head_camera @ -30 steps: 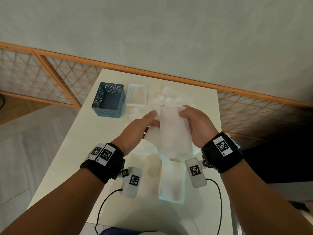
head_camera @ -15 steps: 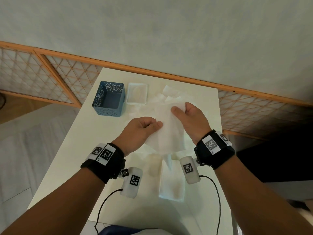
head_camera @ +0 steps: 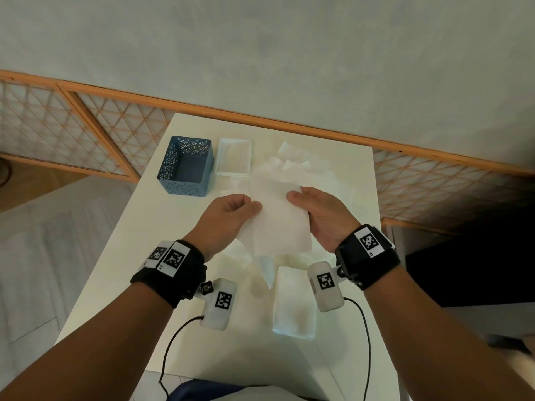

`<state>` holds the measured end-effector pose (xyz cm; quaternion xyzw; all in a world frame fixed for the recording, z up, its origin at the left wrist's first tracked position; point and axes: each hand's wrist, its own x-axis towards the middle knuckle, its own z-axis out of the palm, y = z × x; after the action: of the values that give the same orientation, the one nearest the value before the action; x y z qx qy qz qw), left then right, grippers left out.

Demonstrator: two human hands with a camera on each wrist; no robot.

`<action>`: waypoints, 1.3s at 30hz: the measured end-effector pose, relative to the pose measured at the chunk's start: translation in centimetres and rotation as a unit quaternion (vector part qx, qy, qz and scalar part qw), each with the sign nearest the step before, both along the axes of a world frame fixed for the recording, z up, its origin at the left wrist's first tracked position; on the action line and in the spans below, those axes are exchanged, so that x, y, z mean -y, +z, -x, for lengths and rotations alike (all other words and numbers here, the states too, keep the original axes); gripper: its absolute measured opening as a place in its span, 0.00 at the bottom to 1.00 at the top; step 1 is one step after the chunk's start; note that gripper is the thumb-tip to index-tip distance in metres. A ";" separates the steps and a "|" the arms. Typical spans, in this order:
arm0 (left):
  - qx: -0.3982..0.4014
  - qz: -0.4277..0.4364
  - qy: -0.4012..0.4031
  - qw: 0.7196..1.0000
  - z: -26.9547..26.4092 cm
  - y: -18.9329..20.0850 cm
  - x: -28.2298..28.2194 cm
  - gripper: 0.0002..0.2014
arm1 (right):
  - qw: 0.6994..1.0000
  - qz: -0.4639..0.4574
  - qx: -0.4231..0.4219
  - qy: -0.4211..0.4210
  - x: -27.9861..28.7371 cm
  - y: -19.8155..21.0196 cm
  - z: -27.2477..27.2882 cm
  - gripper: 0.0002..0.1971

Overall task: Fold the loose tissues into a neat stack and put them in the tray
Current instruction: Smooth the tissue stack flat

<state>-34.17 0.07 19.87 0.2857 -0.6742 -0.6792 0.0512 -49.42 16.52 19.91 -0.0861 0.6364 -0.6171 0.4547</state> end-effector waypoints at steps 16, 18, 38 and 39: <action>0.071 0.100 -0.051 0.991 -0.6 -2.9 -1.0 0.04 | 0.981 -0.152 -0.118 -0.017 -5.6 -5.0 -1.5 0.10; 0.083 0.107 -0.060 0.989 -0.9 -3.1 -1.0 0.01 | 0.972 -0.199 -0.124 -0.009 -7.4 -7.3 -2.1 0.12; 0.143 0.153 -0.128 0.969 -2.2 -4.5 -1.1 0.16 | 0.922 -0.368 -0.119 0.019 -11.9 -18.2 -7.0 0.14; 0.143 0.154 -0.129 0.969 -2.2 -4.4 -1.1 0.16 | 0.920 -0.373 -0.116 0.017 -11.9 -18.3 -7.0 0.14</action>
<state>-31.93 1.13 15.44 0.2789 -0.8023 -0.5200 -0.0901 -42.43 28.42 1.63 0.0075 0.8673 -0.3127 0.3872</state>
